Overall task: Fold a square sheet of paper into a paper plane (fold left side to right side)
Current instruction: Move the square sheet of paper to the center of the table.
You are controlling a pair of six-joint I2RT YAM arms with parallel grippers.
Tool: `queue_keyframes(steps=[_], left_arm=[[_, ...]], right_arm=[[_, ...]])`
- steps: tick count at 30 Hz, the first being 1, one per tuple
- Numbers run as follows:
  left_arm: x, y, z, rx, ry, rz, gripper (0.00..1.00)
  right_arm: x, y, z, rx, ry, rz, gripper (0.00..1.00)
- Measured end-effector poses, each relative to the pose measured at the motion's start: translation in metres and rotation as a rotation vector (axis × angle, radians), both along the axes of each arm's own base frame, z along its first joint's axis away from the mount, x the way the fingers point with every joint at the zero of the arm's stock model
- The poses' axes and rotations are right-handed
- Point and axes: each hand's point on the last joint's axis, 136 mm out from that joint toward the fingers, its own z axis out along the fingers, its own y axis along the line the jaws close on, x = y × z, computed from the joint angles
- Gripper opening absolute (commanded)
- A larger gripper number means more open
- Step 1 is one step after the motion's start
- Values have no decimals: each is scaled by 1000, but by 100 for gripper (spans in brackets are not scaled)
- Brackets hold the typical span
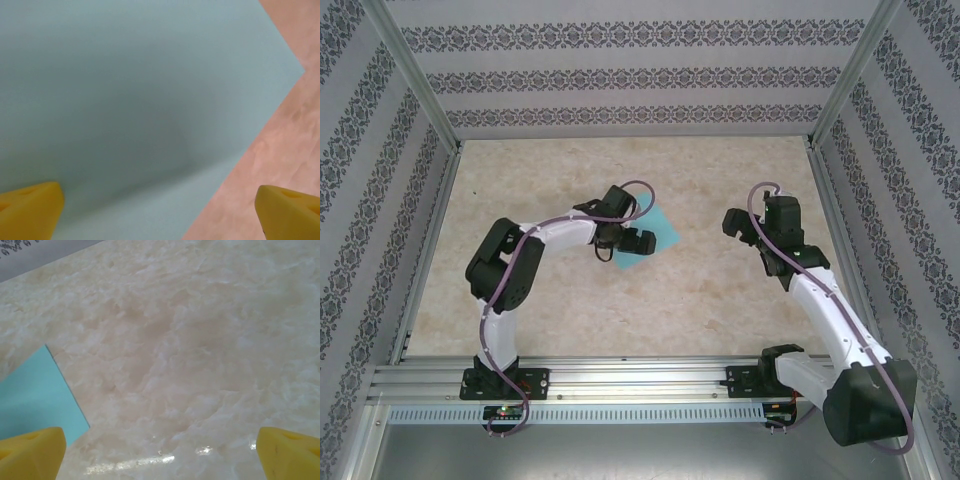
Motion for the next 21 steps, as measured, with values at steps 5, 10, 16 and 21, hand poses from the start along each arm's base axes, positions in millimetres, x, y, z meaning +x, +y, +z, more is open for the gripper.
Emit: queue_keyframes(steps=[5,10,16,21], left_arm=[[-13,9,2,5,13,5,100],[-16,11,7,6,26,12,100],[-7,21,36,-49,7,94,100],[10,48,49,-104,20,218,100]], right_arm=[[3,13,-11,7,40,40,98],[13,33,-15,31,72,85,98],[37,73,-29,50,149,164,97],[55,122,-55,48,231,235,96]])
